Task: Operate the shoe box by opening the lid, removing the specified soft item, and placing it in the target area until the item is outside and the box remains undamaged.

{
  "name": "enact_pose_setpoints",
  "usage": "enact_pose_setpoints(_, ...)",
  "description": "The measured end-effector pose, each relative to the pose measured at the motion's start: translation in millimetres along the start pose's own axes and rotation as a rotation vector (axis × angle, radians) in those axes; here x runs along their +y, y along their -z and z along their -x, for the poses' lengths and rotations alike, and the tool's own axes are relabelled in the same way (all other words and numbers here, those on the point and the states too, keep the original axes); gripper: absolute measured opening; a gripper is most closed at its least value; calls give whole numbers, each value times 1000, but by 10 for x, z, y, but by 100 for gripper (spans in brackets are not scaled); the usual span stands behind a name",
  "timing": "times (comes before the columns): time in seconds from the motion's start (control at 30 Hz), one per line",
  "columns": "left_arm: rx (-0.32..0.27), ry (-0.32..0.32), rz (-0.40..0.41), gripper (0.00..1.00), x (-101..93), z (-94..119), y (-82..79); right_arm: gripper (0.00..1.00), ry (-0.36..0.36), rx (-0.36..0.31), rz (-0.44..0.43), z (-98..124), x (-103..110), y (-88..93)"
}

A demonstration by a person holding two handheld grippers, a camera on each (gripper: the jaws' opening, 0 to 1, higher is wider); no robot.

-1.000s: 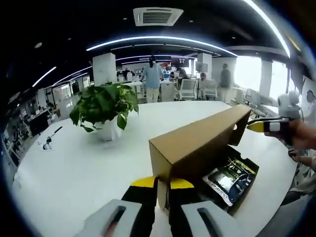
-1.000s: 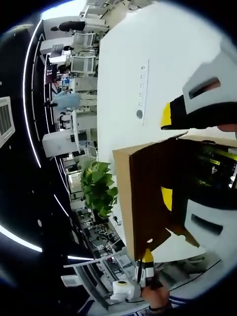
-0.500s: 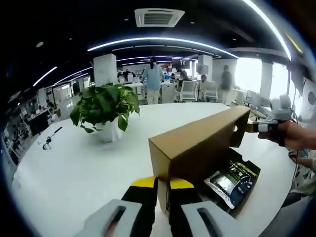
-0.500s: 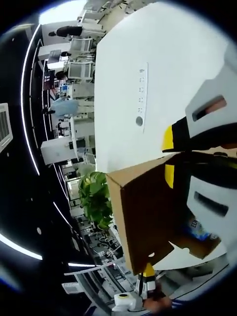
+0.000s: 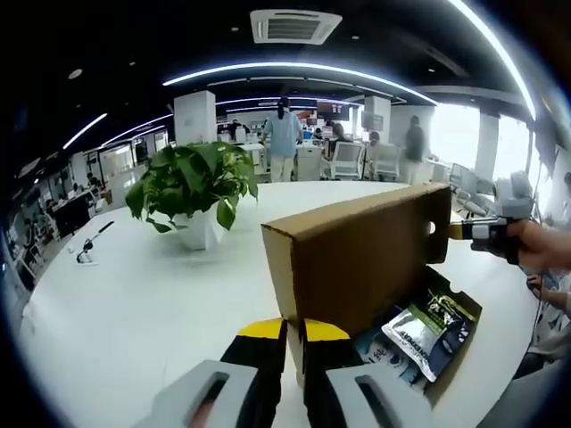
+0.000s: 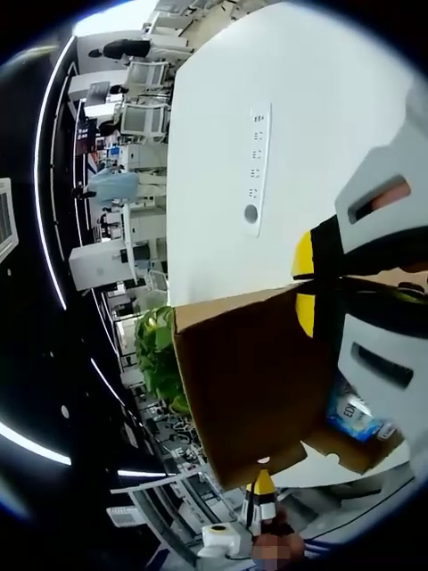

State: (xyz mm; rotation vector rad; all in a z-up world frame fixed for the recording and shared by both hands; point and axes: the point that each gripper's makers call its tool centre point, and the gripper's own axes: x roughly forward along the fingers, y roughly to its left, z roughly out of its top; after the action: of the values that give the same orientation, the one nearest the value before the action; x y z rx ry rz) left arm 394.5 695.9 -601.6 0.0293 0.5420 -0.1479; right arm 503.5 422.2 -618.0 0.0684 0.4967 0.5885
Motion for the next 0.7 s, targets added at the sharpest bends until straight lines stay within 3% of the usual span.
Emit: enact_pose_setpoints(0.7, 75, 4, 29, 5, 123, -363, 203, 0, 3, 52, -5, -303, -92, 98)
